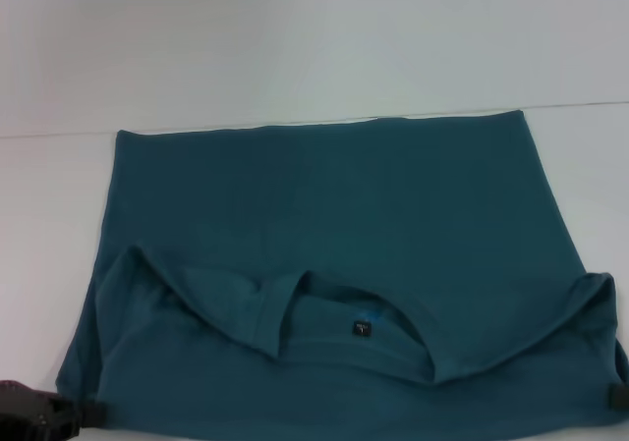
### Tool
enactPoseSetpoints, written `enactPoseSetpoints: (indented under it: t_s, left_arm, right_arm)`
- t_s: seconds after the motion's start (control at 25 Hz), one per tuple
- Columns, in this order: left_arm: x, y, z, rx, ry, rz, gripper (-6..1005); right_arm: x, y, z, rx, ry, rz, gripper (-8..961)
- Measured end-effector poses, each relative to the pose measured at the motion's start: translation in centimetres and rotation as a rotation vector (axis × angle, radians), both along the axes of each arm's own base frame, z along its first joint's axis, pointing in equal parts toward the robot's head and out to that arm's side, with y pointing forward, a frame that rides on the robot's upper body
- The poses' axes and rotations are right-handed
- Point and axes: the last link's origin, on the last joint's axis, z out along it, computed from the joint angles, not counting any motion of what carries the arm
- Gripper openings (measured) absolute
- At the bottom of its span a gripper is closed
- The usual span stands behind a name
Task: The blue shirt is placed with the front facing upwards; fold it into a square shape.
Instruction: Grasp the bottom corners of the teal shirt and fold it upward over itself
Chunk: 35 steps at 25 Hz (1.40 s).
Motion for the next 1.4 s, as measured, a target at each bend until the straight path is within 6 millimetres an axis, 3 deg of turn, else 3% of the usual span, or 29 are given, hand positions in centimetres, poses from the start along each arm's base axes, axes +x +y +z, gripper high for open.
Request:
enactPoseSetpoints:
  t_s: [0.36, 0.6, 1.0, 1.16, 1.4]
  left_arm:
    - [-0.4, -1.3, 0.6, -0.010, -0.032, 0.004, -1]
    - [0.0, -0.8, 0.8, 0.000, -0.033, -0.014, -2]
    - [1.4, 2.4, 3.0, 0.123, -0.067, -0.052, -1]
    - [2.5, 5.1, 3.5, 0.197, -0.062, -0.056, -1]
    - [4.0, 10.2, 2.5, 0.321, -0.048, -0.030, -1]
  right_arm:
    - [0.3, -1.7, -0.1, 0.008, 0.011, 0.006, 36]
    - [0.0, -0.8, 0.2, 0.033, 0.016, 0.022, 36]
    - [-1.6, 3.9, 2.8, 0.142, 0.021, 0.087, 36]
    - [-3.1, 7.1, 3.6, 0.178, 0.013, 0.122, 36]
    - [-4.6, 12.1, 3.5, 0.252, -0.042, 0.109, 35]
